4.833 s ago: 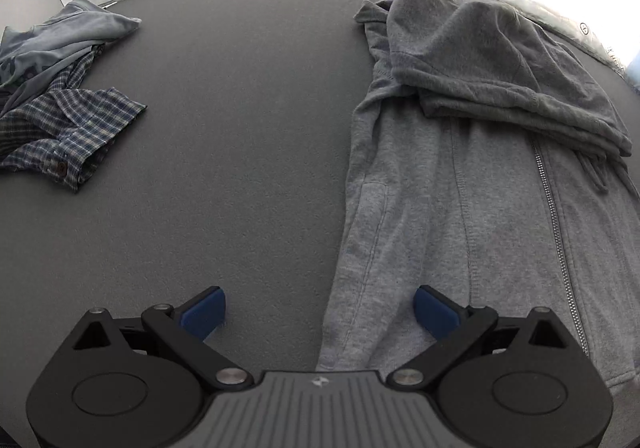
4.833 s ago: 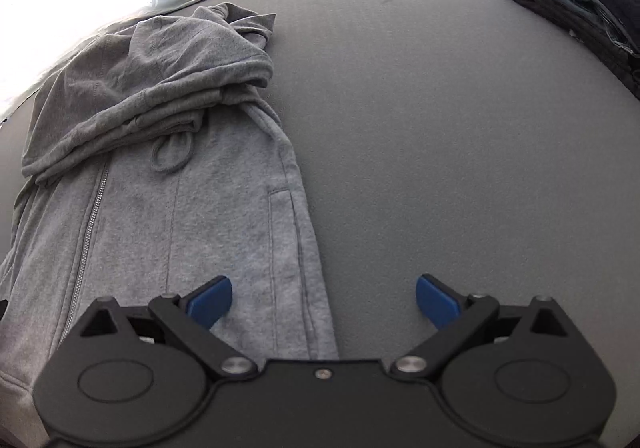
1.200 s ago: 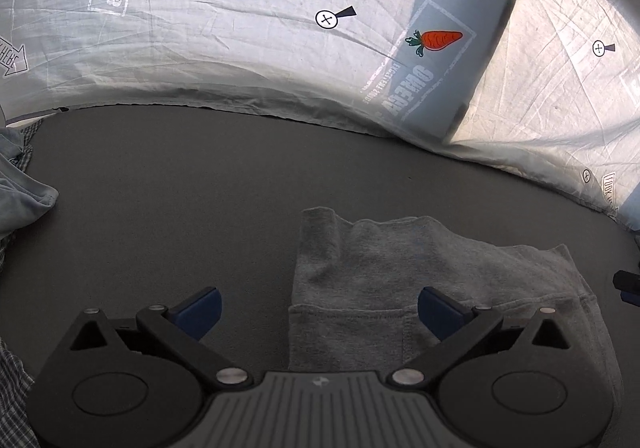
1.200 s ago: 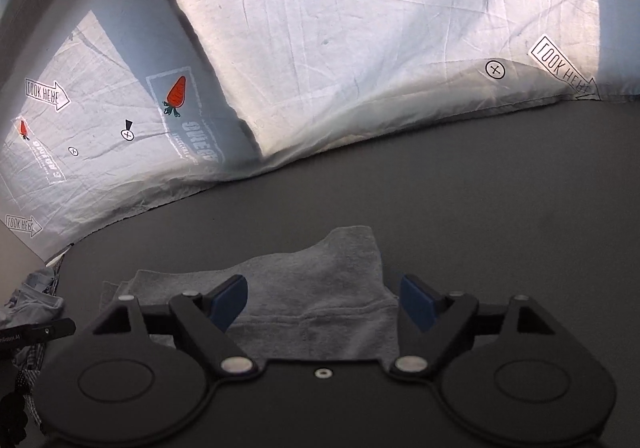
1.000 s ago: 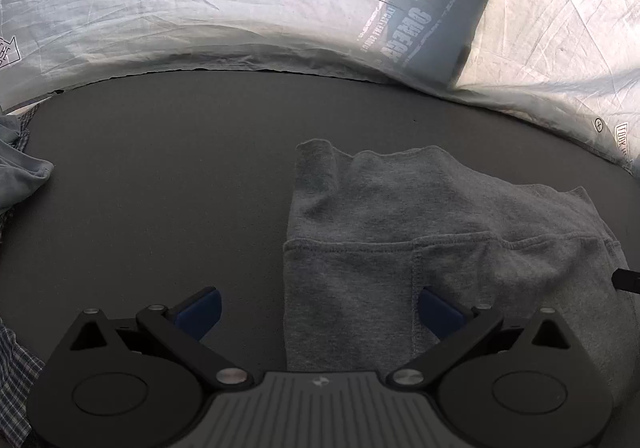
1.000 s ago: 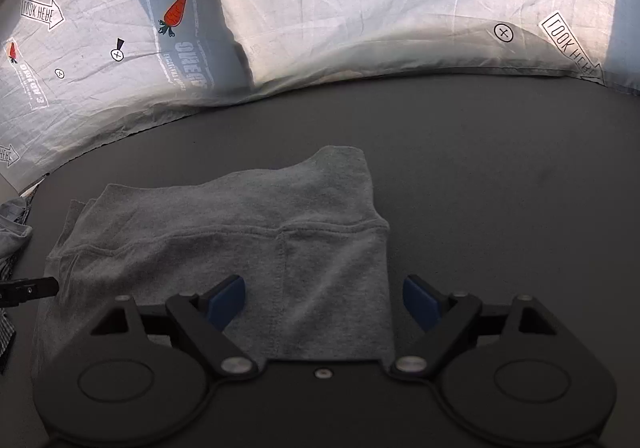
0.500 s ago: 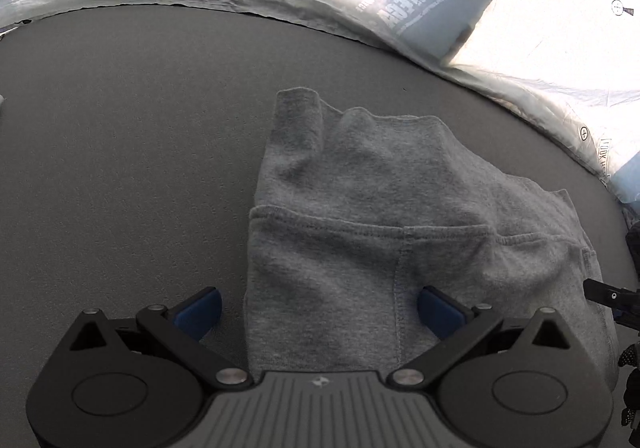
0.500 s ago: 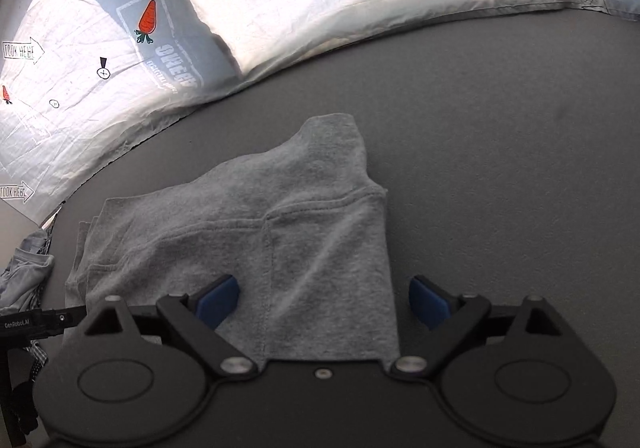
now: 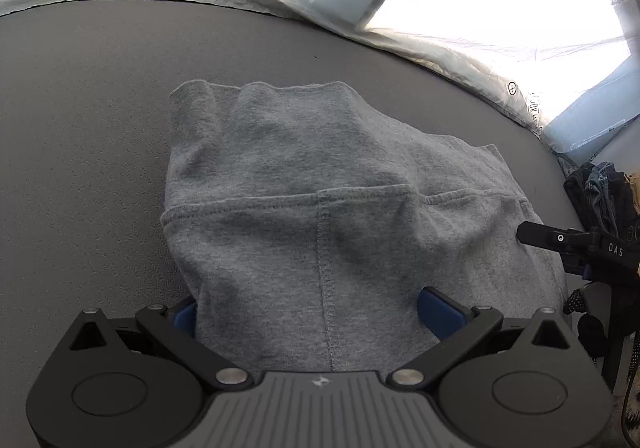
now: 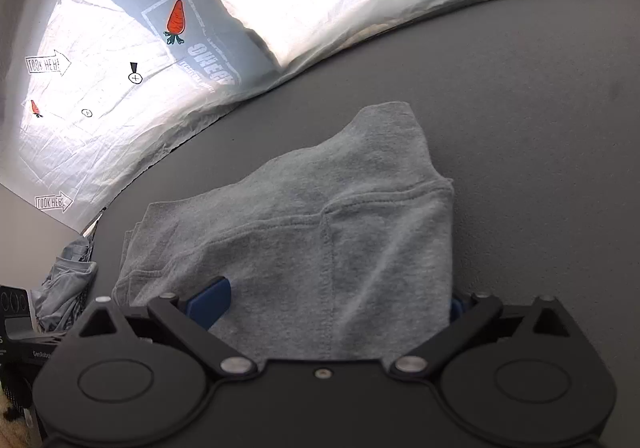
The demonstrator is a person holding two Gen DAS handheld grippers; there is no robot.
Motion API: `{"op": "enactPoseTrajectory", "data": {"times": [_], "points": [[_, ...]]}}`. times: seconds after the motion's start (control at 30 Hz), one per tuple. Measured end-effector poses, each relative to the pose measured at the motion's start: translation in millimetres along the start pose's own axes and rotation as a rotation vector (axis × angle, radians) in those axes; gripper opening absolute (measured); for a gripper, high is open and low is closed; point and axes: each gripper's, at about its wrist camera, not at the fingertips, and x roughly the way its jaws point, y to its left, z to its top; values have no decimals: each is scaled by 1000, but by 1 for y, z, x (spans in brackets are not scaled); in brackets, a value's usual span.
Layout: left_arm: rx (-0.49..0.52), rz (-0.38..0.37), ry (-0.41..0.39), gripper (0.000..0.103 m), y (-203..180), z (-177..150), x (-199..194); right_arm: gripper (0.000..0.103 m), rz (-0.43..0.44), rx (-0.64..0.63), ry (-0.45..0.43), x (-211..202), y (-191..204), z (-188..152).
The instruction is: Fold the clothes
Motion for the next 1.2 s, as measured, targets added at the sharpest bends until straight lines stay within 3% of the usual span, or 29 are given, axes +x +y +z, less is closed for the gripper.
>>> {"op": "enactPoseTrajectory", "data": {"times": [0.2,0.27,0.37,0.43,0.53,0.6,0.67,0.7,0.9,1.2], "points": [[-100,-89,-34,102,3,-4,2,103,162,202,-5,8,-8,-5],[-149,-153,-33,102,6,-6,3,103,216,270,-6,10,-11,-7],[-182,-226,-15,102,2,-5,11,100,343,378,51,26,-10,-14],[-184,-252,-4,102,-3,-7,14,88,389,395,88,36,0,-22],[-226,-296,-6,96,-10,-13,13,58,432,465,93,36,6,-35],[-243,-269,-22,83,-13,-19,7,54,449,503,86,29,6,-41],[-275,-270,-27,60,-11,-28,-2,53,462,508,86,16,7,-45],[-280,-279,-27,57,-11,-31,-6,53,479,516,86,8,8,-48],[-219,-370,-67,56,-42,-59,-58,52,600,506,38,-62,24,-69],[-90,-480,-200,56,-87,-89,-141,53,673,483,-166,-163,57,-111]]}}
